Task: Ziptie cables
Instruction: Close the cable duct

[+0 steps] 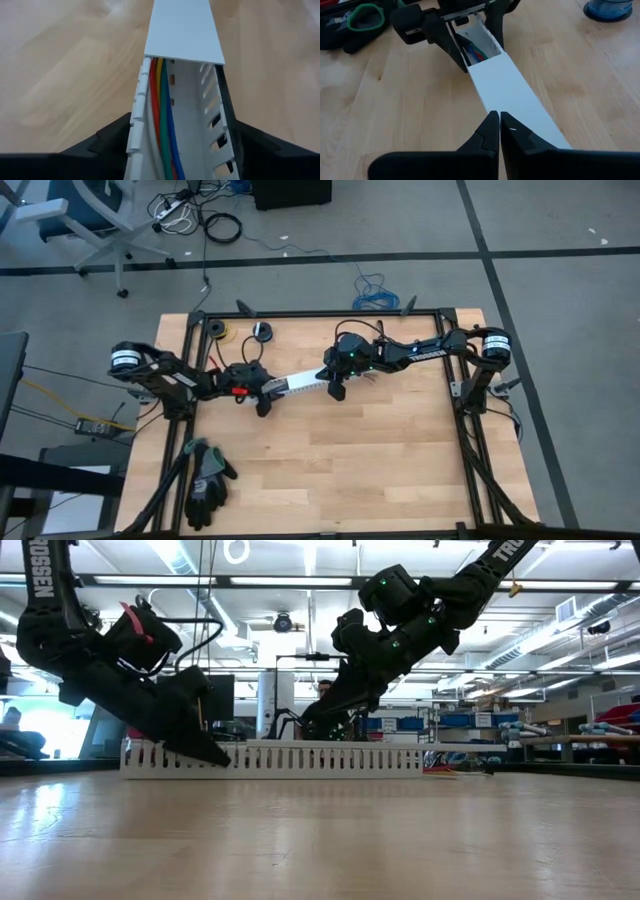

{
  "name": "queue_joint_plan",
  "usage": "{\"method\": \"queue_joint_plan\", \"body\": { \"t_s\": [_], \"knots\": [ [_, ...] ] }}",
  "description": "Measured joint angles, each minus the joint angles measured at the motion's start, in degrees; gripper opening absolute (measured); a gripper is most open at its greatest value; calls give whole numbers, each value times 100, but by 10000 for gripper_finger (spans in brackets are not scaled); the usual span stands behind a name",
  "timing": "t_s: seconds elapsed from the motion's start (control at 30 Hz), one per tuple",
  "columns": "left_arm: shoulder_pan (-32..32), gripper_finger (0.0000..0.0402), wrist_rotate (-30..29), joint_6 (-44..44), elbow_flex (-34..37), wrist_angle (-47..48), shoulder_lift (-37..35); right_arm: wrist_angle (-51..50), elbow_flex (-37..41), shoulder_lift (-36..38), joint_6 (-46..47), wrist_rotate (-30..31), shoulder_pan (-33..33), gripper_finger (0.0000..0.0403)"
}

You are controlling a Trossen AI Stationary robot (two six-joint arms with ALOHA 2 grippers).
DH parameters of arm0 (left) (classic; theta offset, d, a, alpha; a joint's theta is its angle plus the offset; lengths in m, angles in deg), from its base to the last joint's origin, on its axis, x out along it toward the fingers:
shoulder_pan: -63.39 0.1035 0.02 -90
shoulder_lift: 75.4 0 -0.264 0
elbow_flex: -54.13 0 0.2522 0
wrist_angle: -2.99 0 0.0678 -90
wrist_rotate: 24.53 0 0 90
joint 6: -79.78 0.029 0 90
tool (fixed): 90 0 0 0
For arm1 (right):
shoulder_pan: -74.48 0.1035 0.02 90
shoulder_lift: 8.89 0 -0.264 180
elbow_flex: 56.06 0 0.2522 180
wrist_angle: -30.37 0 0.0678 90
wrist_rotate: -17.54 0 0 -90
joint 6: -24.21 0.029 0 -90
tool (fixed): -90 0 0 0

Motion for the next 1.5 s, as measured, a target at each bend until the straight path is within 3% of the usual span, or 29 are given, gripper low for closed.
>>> {"method": "queue_joint_plan", "body": {
  "t_s": [0.3, 0.83, 1.03, 1.2, 1.5],
  "knots": [
    [0, 257, 86, 29, -72, 33, 25, -2, 0, 0, 39, 0, 2, 3],
    [0, 255, 75, 45, -74, 30, 25, -412, -2, 0, 214, -206, 61, 1],
    [0, 255, 68, 45, -74, 31, 25, -733, -2, 0, 208, 546, 61, 0],
    [-2, 255, 66, 48, -74, 30, 23, -1056, -5, -19, 263, 793, 61, 0],
    [-2, 255, 48, 58, -74, 33, 19, 148, -276, -984, 404, 92, 92, 0]
  ]
}}
